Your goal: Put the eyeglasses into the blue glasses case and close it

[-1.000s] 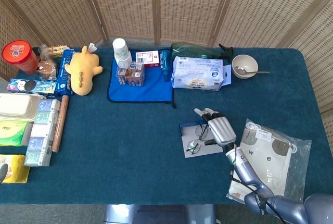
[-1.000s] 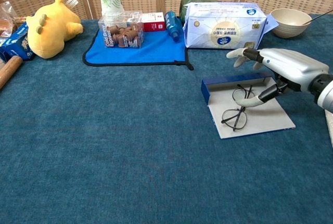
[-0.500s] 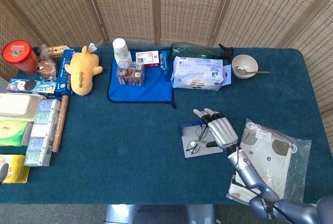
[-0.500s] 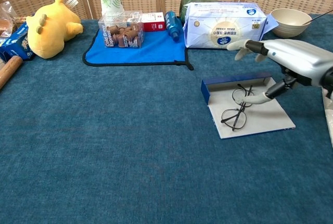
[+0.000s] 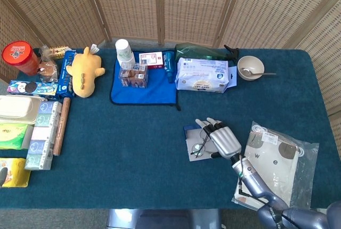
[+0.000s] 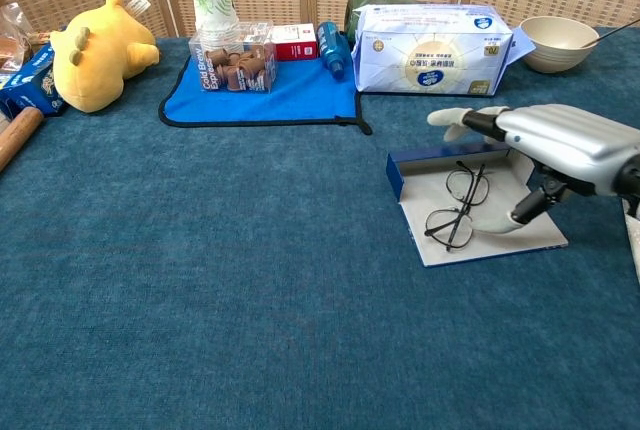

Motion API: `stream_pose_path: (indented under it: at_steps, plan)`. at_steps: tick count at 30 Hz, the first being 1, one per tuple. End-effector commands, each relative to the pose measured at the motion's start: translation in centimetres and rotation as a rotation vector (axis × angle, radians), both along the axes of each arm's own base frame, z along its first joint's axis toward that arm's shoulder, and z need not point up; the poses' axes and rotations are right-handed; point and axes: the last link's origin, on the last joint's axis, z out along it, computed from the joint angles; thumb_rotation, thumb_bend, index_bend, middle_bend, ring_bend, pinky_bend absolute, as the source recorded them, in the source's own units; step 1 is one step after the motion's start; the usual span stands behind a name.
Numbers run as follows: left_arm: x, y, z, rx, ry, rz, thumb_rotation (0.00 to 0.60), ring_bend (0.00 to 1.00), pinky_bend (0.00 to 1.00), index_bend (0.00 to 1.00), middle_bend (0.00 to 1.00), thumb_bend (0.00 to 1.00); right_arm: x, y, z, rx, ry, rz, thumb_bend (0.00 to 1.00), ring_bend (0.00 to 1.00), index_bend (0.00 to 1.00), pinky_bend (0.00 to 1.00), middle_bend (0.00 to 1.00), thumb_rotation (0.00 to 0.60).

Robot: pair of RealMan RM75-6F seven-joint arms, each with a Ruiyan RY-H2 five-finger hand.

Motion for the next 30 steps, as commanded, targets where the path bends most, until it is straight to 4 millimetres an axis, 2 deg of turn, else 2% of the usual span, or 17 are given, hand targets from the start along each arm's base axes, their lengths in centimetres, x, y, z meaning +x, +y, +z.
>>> stream_pose_path:
  at_steps: [1,11,20,24,30]
  plan:
    - [-0.1,-0.1,0.1,0.004,0.000,0.002,0.600,0.00,0.00,0.21,0.13,0.29,0.9,-0.7,-0.4,0.008,-0.009,0.005,0.19,0.12,0.03,0.23,0.17,0.415]
    - [-0.5,-0.4,0.3,0.012,-0.003,0.011,0.600,0.00,0.00,0.21,0.13,0.29,3.1,-2.9,-1.4,0.004,-0.013,0.022,0.18,0.12,0.01,0.23,0.16,0.418]
    - [-0.9,-0.6,0.4,0.015,-0.005,0.023,0.600,0.00,0.00,0.21,0.13,0.29,2.9,-4.4,-1.4,-0.005,0.004,-0.006,0.19,0.12,0.01,0.23,0.15,0.417]
    - [-0.9,-0.5,0.4,0.011,-0.006,0.020,0.600,0.00,0.00,0.21,0.13,0.29,2.4,-4.4,-0.9,-0.016,0.004,-0.018,0.19,0.12,0.01,0.23,0.15,0.417]
    - [-0.9,-0.2,0.1,0.002,-0.010,0.016,0.600,0.00,0.00,0.21,0.13,0.29,2.7,-3.4,-0.4,-0.028,-0.007,0.002,0.19,0.12,0.01,0.23,0.15,0.415]
